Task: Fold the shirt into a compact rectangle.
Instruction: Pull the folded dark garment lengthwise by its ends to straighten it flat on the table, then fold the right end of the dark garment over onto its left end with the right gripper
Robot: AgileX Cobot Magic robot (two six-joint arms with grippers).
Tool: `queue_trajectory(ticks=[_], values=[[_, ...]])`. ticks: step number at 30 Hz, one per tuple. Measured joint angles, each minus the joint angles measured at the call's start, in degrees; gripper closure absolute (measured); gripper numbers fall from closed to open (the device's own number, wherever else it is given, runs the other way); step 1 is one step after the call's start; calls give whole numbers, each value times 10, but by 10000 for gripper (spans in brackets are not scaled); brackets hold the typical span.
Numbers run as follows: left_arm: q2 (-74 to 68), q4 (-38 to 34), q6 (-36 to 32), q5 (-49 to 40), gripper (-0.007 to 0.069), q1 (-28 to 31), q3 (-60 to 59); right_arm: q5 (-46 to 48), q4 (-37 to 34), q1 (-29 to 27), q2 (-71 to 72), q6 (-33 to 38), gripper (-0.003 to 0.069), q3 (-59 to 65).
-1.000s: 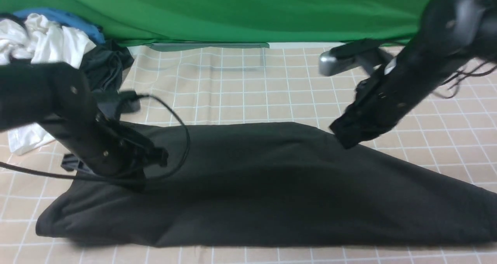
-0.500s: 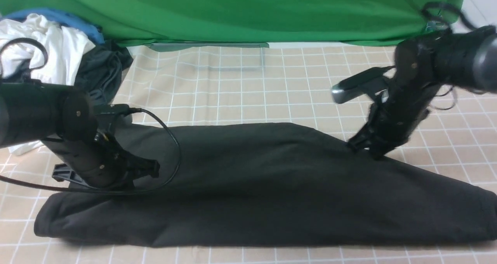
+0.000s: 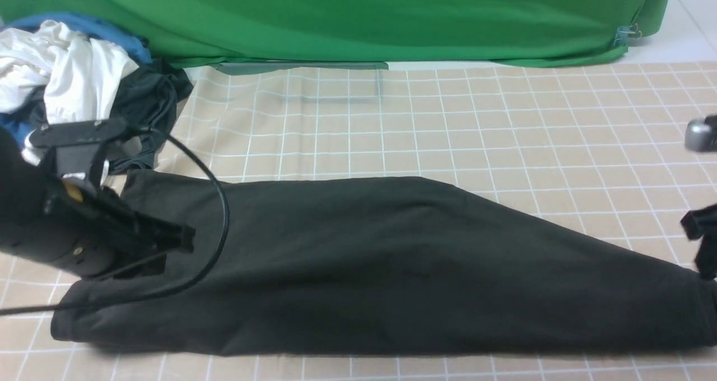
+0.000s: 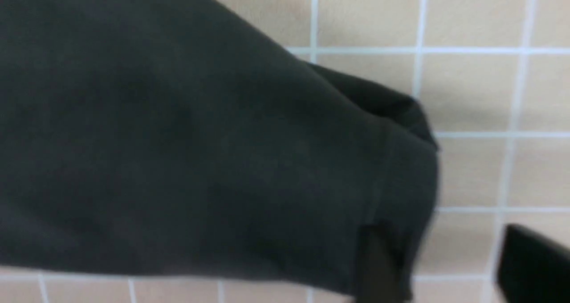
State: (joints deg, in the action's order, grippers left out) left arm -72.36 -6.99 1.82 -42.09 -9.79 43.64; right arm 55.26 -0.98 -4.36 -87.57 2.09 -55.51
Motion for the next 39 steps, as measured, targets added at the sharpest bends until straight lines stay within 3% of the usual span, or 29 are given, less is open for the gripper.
queue_trajectory(ticks=[1,2,8,10,11,12,14,15,16,17,27,29,34,37,39], values=[[3,0,-7,2,606,0,-10,-23,-5,0,-17,-5,60,11],[3,-2,-8,3,606,0,-15,-33,-6,0,-32,-7,23,14],[3,-2,-14,0,606,0,-21,-69,-7,0,-106,-15,-24,16],[3,-2,-18,0,606,0,-21,-74,-11,0,-129,-16,27,16],[3,-2,-18,0,606,0,-21,-75,-15,0,-132,-13,98,15],[3,-2,-18,0,606,0,-21,-76,-17,0,-132,-10,124,15],[3,-4,-18,3,606,0,-21,-76,-26,0,-134,4,291,12],[3,-4,-18,3,606,0,-21,-75,-36,0,-135,18,415,10],[3,-4,-18,3,606,0,-21,-72,-38,1,-135,27,495,10],[3,-4,-18,3,606,0,-21,-67,-35,1,-134,29,524,7],[13,-10,-18,5,606,1,-21,51,25,-91,-24,22,522,-68],[13,-48,-47,11,606,1,-21,67,30,-100,-8,21,522,-73],[-2,-244,-182,35,606,-14,-21,81,22,-100,-1,21,522,-76],[-45,-263,-199,42,606,-51,-21,80,22,-96,-1,20,522,-76],[-87,-217,-145,45,606,-68,-24,80,21,-96,-1,22,522,-76]])
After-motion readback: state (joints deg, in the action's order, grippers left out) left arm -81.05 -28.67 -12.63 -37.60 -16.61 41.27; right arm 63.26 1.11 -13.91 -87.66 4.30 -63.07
